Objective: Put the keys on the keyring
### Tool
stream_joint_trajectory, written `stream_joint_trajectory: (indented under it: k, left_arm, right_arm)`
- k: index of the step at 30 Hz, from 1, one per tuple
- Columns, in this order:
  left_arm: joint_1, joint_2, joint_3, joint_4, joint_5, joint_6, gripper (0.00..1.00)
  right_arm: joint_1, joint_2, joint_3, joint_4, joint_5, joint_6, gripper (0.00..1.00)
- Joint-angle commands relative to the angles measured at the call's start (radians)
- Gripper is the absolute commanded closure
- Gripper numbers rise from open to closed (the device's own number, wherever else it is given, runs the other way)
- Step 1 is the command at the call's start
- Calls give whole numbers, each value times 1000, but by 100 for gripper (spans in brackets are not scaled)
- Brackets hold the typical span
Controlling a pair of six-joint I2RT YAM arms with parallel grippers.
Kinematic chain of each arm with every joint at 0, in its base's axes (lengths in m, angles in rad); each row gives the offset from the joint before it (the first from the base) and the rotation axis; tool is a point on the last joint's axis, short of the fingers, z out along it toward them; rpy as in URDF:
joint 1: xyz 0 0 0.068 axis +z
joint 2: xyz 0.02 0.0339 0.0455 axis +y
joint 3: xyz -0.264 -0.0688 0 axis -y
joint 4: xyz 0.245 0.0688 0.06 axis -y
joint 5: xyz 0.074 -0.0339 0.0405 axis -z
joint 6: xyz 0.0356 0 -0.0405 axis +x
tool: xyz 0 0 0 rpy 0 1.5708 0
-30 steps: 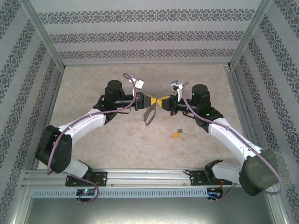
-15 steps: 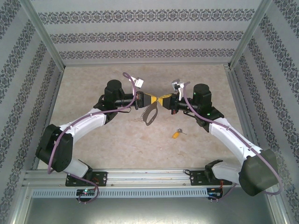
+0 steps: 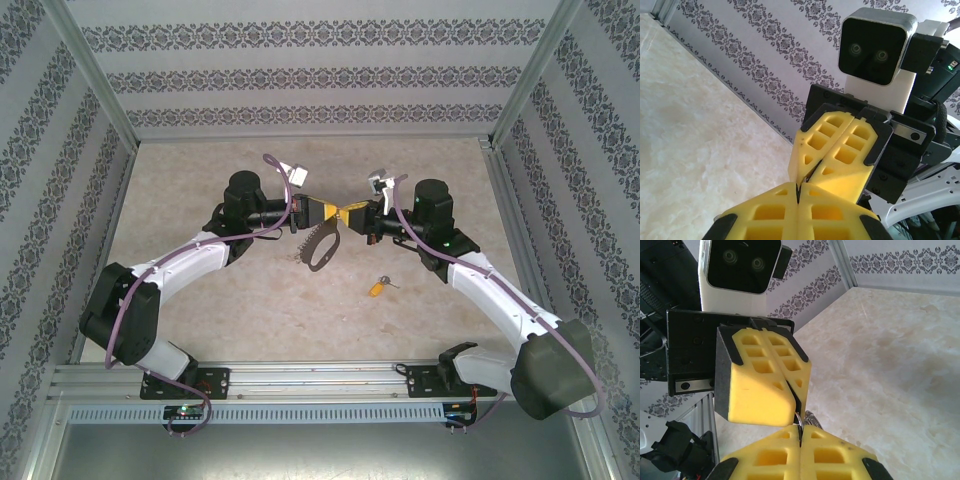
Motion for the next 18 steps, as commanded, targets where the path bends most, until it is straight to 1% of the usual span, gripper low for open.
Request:
stream_joint_trajectory:
  k: [1, 5, 7, 9, 10, 13, 18]
  left_arm:
    - [-6, -2, -2, 106, 40, -24, 100]
    - [-7, -13, -22, 134, 17, -25, 100]
    - [-7, -30, -36, 132, -9, -8, 100]
    - [-7, -51, -52, 125, -43, 18, 100]
    - [-6, -63, -60, 119, -59, 33, 100]
    - [-6, -95, -72, 99, -90, 65, 100]
    - [-7, -135, -81, 54, -122, 120, 100]
  right_arm:
    - [7, 4, 28, 29, -17, 4, 100]
    - [7, 5, 37, 31, -15, 10, 99]
    - [6, -2, 38, 29, 0, 14, 69]
    - [-6, -23, 28, 35, 14, 20, 57]
    - [-16, -38, 19, 37, 26, 23, 52]
    - [-52, -85, -18, 52, 54, 37, 46]
    - [-94, -135, -67, 64, 77, 66, 44]
